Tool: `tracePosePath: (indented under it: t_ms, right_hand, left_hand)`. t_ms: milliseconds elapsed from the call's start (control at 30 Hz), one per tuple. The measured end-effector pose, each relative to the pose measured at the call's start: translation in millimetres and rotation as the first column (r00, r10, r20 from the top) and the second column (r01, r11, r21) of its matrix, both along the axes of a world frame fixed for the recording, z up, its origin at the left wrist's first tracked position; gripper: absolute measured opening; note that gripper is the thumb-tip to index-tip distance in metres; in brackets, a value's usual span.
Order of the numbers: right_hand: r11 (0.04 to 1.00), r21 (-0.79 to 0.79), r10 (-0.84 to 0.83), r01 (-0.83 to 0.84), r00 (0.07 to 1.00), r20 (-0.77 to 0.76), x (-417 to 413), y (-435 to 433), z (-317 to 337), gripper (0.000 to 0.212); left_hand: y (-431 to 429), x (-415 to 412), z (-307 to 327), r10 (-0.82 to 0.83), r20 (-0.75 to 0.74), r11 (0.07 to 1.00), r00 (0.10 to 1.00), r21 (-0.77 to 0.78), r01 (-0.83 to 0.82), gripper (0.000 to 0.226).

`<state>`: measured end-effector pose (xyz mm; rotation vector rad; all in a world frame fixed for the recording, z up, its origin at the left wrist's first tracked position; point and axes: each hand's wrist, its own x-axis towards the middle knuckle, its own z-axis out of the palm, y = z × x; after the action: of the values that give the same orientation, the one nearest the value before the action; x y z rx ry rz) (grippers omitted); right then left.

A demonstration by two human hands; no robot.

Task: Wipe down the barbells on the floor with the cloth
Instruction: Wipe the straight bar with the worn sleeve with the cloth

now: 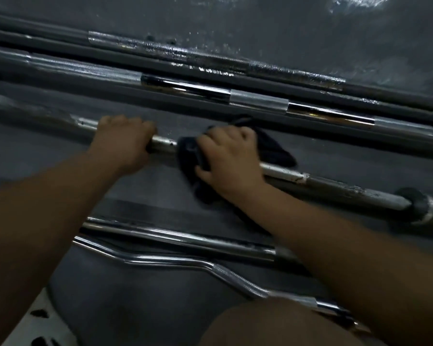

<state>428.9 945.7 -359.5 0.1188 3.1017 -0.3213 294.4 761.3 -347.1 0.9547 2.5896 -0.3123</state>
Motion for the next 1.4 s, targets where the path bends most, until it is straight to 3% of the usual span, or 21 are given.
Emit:
tracePosePath:
  t_ms: [133,267,367,500,633,733,800,867,933,1033,1100,1167,1267,1300,1400]
  right_hand:
    - [0.991,-0.063,0.112,-0.115,0.992,-0.054,26.3,36.7,0.1,0.055]
    - [0.997,0.020,-0.078,0.078,0.996,0.038,106.0,109.3,11.8,0.058]
    - [0.984,0.112,-0.148,0.137,0.984,0.100,59.1,64.8,7.4,0.049]
    - [0.998,0.043,0.036,-0.038,0.998,0.047,-8.0,3.9,3.6,0.045]
    - [1.000,0.012,0.024,-0.024,0.999,0.036,74.9,75.7,7.8,0.066]
    - [0.987,0.067,-0.152,0.144,0.980,0.129,103.7,87.6,17.7,0.057]
    - [0.990,0.089,-0.120,0.109,0.984,0.129,60.8,46.0,12.0,0.043]
    - [0.999,0.038,-0.016,0.015,0.999,0.036,8.4,-5.9,5.2,0.031]
    - [0.998,-0.013,0.067,-0.067,0.998,0.006,-20.6,-33.3,2.0,0.034]
    - [0.994,-0.078,0.074,-0.075,0.997,-0.012,15.3,-2.4,0.6,0.055]
    - [0.997,-0.062,0.045,-0.047,0.998,-0.040,62.8,36.7,-2.3,0.061]
    - [0.998,-0.021,-0.067,0.067,0.997,-0.026,90.9,56.5,0.0,0.062]
    - [0.990,0.028,-0.140,0.139,0.990,0.033,52.3,23.4,-1.7,0.050]
    - [0.992,0.045,-0.120,0.119,0.993,0.018,31.5,7.7,-2.6,0.046]
    - [0.997,0.067,-0.024,0.029,0.996,-0.086,-16.3,-25.5,-10.5,0.032]
  left_hand:
    - [11.4,-10.7,-0.1,0.027,0.060,0.991,0.998,-0.130,-0.019,0.020]
    - [3.6,0.4,-4.1,0.036,-0.004,0.995,0.999,-0.097,-0.036,0.018]
    - [12.9,-6.4,0.2,0.048,0.051,0.991,0.998,-0.126,-0.041,0.012]
    - [20.0,-21.3,7.2,0.083,0.231,0.971,0.969,-0.236,-0.027,0.017]
    - [-7.4,3.0,-7.3,0.016,0.011,0.998,1.000,0.066,-0.016,0.026]
    - [-11.3,13.2,-10.2,0.000,-0.074,0.999,0.997,0.052,0.004,0.020]
    - [2.5,-3.3,-3.2,0.002,0.069,0.997,0.998,-0.082,0.004,0.023]
    - [18.1,-21.7,3.5,0.035,0.281,0.970,0.959,-0.240,0.035,0.023]
    - [17.4,-26.7,1.8,0.049,0.351,0.973,0.935,-0.228,0.034,0.033]
    - [-5.7,-6.7,-1.8,-0.065,0.096,0.993,0.993,0.106,0.054,0.032]
    - [-15.3,4.8,-2.5,-0.078,0.006,0.995,0.997,0.061,0.077,0.031]
    - [-5.5,-6.4,-2.3,-0.072,0.162,0.994,0.984,-0.075,0.085,0.031]
    - [14.8,-27.8,-1.8,0.012,0.360,0.967,0.933,-0.243,0.082,0.029]
    - [17.8,-26.2,-1.7,0.027,0.317,0.974,0.948,-0.222,0.047,0.028]
    - [12.9,11.0,-5.0,-0.036,-0.087,0.999,0.996,0.013,0.037,0.019]
